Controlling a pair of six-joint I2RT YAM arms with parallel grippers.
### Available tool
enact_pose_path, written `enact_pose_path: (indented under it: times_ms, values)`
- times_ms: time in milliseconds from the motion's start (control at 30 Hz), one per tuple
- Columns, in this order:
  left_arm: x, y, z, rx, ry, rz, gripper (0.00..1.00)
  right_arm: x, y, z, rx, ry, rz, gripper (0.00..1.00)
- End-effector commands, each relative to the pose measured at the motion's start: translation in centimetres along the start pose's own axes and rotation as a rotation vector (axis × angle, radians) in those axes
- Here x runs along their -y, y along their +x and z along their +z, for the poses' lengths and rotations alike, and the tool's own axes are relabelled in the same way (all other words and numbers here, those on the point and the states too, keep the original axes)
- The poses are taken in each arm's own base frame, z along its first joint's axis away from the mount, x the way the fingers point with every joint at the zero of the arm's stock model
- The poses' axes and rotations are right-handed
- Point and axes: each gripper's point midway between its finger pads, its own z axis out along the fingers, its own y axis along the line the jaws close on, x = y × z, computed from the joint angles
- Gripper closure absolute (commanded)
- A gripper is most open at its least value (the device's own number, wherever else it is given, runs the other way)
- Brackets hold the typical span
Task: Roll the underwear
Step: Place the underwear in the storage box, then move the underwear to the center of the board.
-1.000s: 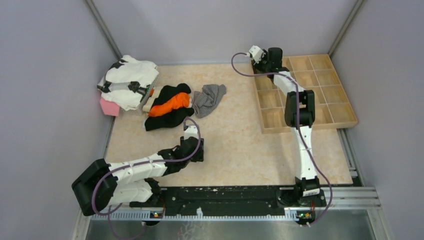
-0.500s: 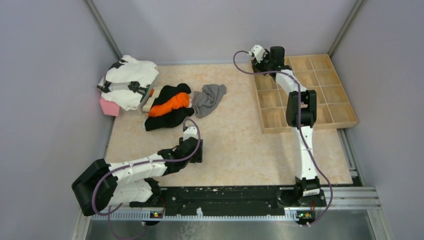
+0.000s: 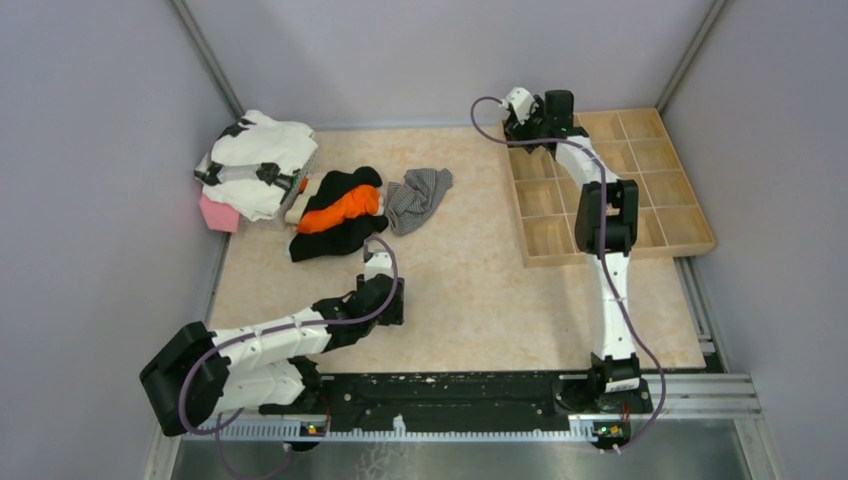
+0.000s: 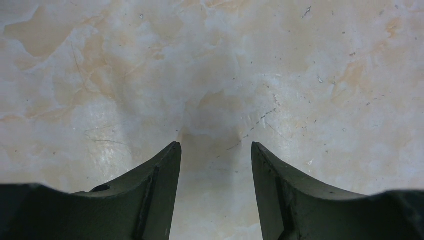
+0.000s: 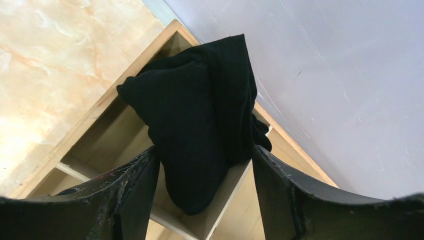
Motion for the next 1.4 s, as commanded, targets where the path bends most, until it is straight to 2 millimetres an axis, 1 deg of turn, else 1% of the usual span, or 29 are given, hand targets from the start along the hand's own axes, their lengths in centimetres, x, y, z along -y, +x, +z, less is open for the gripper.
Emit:
enact_pose_path:
  times_ms: [0,100,333,433,467,533,600,633,667,700,733,767,833,900,967,1000,1067,1133,1233,1300,1367]
  values:
    - [0.5,-2.0,-0.5,0.054,0.007,-0.037,0.40,3.7,-6.1,-4.2,0.116,0.045,-0.002,0.33]
    - [0.5,-2.0,-0.6,0.055,0.006,-0.040,0.40,3.9,-7.2,-5.1,0.139,0.037,0.001,0.33]
    - [0.5,-2.1,-0.9,0.056,0.011,-0.044,0.40,4.2,-8.9,-7.2,0.164,0.028,-0.003,0.33]
    - [0.4,-2.4,-1.2,0.068,0.015,-0.050,0.40,4.5,-10.6,-8.7,0.209,0.028,0.021,0.33]
    - [0.4,-2.6,-1.4,0.072,0.016,-0.051,0.39,5.1,-12.0,-10.0,0.245,0.047,0.051,0.33]
    - [0.4,-3.0,-1.7,0.086,0.020,-0.055,0.39,6.1,-13.9,-12.0,0.305,0.085,0.117,0.33]
    - [0.5,-3.6,-2.0,0.102,0.023,-0.057,0.39,7.1,-15.9,-14.5,0.364,0.128,0.222,0.34]
    - [0.4,-3.7,-2.1,0.106,0.023,-0.053,0.39,7.6,-16.8,-16.0,0.392,0.154,0.303,0.34]
    - [0.4,-4.0,-2.1,0.114,0.023,-0.052,0.38,7.8,-17.2,-17.2,0.408,0.173,0.393,0.34]
    - [0.3,-4.1,-2.1,0.118,0.020,-0.052,0.38,7.2,-17.2,-18.2,0.421,0.165,0.492,0.34]
    - [0.3,-4.4,-2.1,0.122,0.017,-0.056,0.38,6.9,-18.0,-19.6,0.445,0.148,0.567,0.34]
    - [0.2,-4.7,-2.0,0.123,0.016,-0.058,0.38,5.4,-17.7,-20.2,0.451,0.106,0.640,0.35]
    - [0.2,-5.2,-1.9,0.127,0.021,-0.062,0.37,3.3,-17.7,-22.0,0.463,0.044,0.814,0.37]
    - [0.2,-6.0,-1.8,0.123,0.031,-0.079,0.37,1.1,-16.7,-23.7,0.444,0.013,0.970,0.38]
    - [-0.1,-7.2,-1.8,0.127,0.035,-0.101,0.37,-1.4,-15.0,-25.1,0.409,-0.002,1.103,0.38]
    - [-0.2,-7.9,-1.9,0.131,0.039,-0.110,0.36,-2.7,-14.9,-26.3,0.404,-0.019,1.156,0.38]
    - [-0.3,-9.3,-2.2,0.135,0.042,-0.127,0.35,-5.8,-14.0,-27.7,0.353,-0.050,1.178,0.38]
    - [-0.6,-10.4,-2.8,0.132,0.031,-0.148,0.35,-9.2,-13.3,-29.1,0.283,-0.063,1.158,0.38]
    - [-1.3,-12.5,-4.0,0.155,0.001,-0.184,0.32,-13.8,-12.4,-31.3,0.215,-0.098,1.131,0.38]
    - [-1.9,-13.7,-5.0,0.179,-0.022,-0.200,0.31,-16.2,-11.5,-32.5,0.188,-0.109,1.135,0.38]
    - [-2.3,-15.0,-6.2,0.213,-0.034,-0.211,0.30,-18.9,-11.1,-33.1,0.169,-0.137,1.111,0.38]
